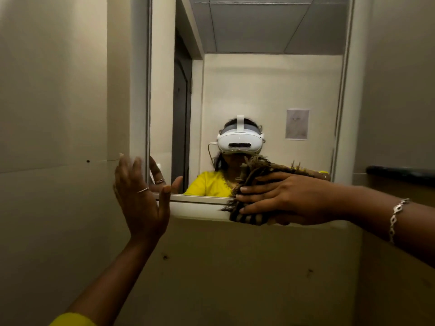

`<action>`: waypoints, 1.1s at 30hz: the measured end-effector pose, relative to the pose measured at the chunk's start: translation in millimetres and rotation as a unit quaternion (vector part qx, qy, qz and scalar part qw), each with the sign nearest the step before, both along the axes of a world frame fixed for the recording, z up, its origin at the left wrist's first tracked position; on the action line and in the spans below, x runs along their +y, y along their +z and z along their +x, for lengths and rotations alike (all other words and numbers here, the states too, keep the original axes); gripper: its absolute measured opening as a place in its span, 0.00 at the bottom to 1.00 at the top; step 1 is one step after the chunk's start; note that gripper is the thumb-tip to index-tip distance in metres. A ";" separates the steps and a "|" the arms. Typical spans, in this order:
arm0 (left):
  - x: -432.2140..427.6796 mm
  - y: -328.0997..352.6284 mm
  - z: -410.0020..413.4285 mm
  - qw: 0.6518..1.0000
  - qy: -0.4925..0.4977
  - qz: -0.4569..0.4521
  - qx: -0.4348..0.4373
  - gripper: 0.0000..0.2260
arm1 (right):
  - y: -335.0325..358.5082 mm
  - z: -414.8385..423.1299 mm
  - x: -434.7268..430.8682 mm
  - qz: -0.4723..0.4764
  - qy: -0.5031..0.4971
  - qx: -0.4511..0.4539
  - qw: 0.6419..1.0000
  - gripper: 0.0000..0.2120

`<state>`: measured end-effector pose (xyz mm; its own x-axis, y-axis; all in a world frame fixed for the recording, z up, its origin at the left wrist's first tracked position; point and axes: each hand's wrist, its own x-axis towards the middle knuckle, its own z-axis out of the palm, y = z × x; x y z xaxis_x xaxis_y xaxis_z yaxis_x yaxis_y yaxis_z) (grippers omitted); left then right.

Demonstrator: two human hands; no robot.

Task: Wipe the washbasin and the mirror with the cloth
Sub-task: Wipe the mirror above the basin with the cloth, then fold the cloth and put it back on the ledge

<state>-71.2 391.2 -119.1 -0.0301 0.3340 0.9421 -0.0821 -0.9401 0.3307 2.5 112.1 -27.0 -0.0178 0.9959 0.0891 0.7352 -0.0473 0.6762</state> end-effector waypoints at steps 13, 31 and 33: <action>-54.3 0.4 18.0 0.984 0.014 0.165 0.073 0.32 | -11.6 -11.6 -93.3 0.124 -0.170 0.213 0.954 0.26; -136.8 24.3 8.4 0.920 -0.217 0.314 0.091 0.31 | -20.4 -55.8 -121.7 0.291 -0.286 0.258 0.876 0.12; -159.4 28.4 7.0 0.898 -0.263 0.330 0.125 0.30 | -17.4 -60.4 -133.7 0.352 -0.248 0.402 0.808 0.06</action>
<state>-64.2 231.8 -90.7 0.2074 -0.3944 0.8952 -0.5739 -0.7901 -0.2152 -57.9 -21.6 -44.4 0.7137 0.5598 0.4210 0.6958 -0.6359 -0.3339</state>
